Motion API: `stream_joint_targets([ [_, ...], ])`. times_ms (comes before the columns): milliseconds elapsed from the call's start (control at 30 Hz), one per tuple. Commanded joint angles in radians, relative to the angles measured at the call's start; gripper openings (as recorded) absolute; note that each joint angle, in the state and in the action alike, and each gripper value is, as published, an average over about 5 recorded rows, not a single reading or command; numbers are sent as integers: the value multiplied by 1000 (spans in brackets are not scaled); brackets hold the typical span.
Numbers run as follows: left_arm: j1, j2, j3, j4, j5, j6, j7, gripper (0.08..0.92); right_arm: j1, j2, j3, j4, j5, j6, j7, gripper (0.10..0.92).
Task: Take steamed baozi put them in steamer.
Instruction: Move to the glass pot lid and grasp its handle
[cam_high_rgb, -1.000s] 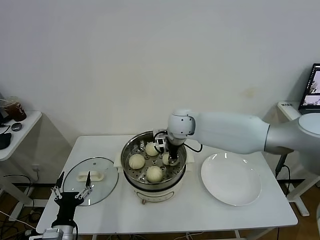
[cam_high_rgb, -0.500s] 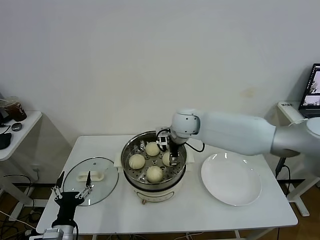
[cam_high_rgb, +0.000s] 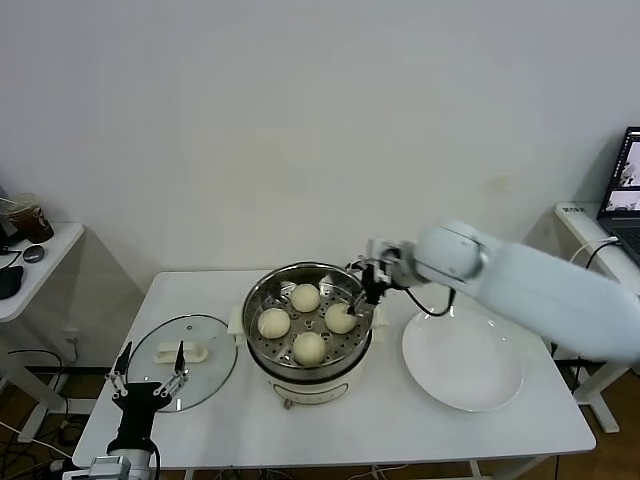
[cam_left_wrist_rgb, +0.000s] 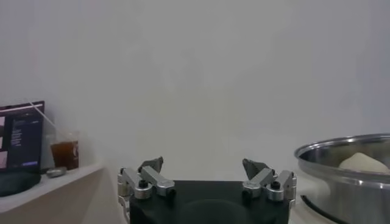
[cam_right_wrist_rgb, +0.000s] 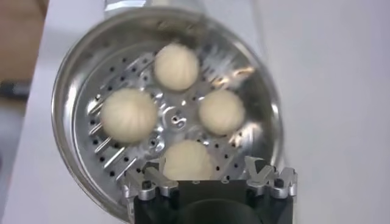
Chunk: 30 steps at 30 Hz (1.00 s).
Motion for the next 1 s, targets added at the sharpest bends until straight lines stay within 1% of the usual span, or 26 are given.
stream_joint_targets([
  [33, -1, -5, 10, 14, 10, -8, -3, 823, -1201, -41, 1042, 128, -259, 526, 321, 823],
  [133, 2, -8, 19, 18, 12, -15, -3, 823, -1380, 122, 1210, 112, -374, 696, 312, 823],
  [233, 3, -11, 29, 21, 16, -21, -3, 823, -1482, 291, 1331, 103, -471, 845, 299, 823],
  [367, -2, -15, 41, 29, 28, -28, -6, 823, -1540, 504, 1474, 92, -545, 970, 268, 823],
  [467, -6, -17, 46, 36, 63, -31, -30, 823, -1569, 621, 1573, 93, -566, 1025, 236, 823],
  [600, -8, 1, 46, 46, 180, -8, -107, 823, -1625, 692, 1647, 133, -510, 1005, 245, 823],
  [667, -3, 26, 48, 52, 257, 19, -152, 823, -1659, 705, 1672, 152, -464, 968, 264, 823],
  [733, 0, 60, 43, 75, 387, 42, -195, 823, -1688, 715, 1699, 165, -425, 935, 284, 823],
  [867, -16, 130, -2, 202, 785, 39, -241, 823, -1732, 733, 1747, 183, -378, 896, 307, 823],
  [1000, -52, 214, -18, 342, 1088, 28, -234, 823, -1757, 747, 1769, 208, -335, 865, 316, 823],
])
